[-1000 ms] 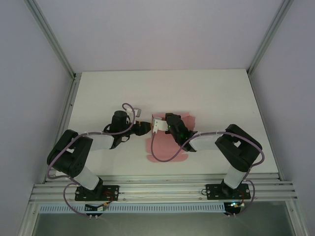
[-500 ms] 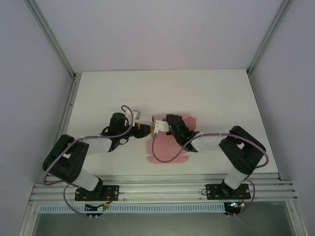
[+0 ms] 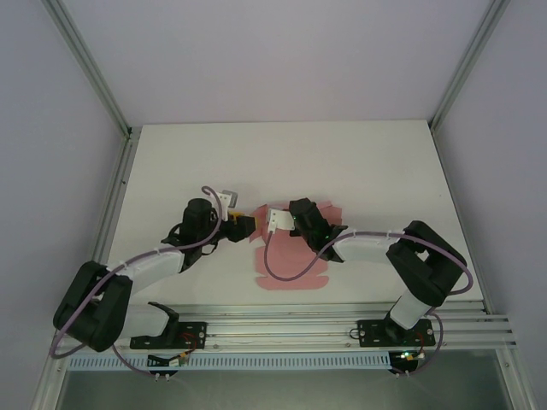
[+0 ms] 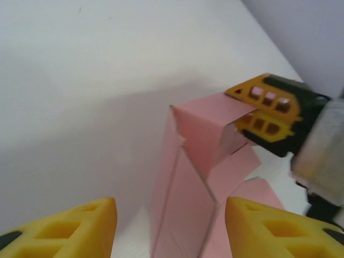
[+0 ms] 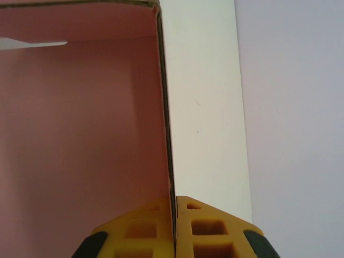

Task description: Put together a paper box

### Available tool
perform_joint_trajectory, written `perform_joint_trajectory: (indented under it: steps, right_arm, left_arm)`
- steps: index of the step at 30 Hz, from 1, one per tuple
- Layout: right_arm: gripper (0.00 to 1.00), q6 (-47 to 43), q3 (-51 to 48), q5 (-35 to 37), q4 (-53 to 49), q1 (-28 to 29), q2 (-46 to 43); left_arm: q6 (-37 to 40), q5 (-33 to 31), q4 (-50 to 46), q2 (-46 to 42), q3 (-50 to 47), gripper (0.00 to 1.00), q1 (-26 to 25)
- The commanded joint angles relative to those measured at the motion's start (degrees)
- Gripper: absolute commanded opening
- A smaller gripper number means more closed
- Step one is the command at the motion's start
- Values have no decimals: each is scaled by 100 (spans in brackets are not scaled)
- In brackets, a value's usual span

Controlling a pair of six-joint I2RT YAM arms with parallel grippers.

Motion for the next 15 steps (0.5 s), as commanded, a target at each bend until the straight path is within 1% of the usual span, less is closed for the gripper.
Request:
perform_joint_trajectory:
  steps: [1,3,4,6,7,8,10,11,13,15]
  right_arm:
    - [0,218,178,-108,-157,4,26]
    - [1,220,196,-106,-175,-10,52]
    - [1,239,212,-110,-176,-8,69]
    - [2,315,253,-114,-176,-5,97]
    - [3,362,281,-127,-248,-10,86]
    - [3,413,301,-158,-323,-8,58]
    - [6,468,311,-192,-499,-4,-11]
    - [8,479,293,-181,-559,-13,-62]
    - [17,564,258,-215,-820,-112,-209]
    - [19,723,266,-341,-1238,-291,-415]
  left_arm:
    - [173,-123,-238,156,259,48,-67]
    - [187,57,-98,211,274,43,-106]
    - [206,124,-29,245,287,37,-135]
    - [275,70,35,332,353,21,-258]
    - [379,-68,-26,377,418,8,-331]
    - [483,-271,-122,422,482,0,-415]
    - [672,-890,-267,436,536,0,-568]
    - [756,-1030,-224,404,503,0,-594]
    - [882,-1103,-59,277,355,0,-595]
    - [1014,-1133,-83,133,298,0,-601]
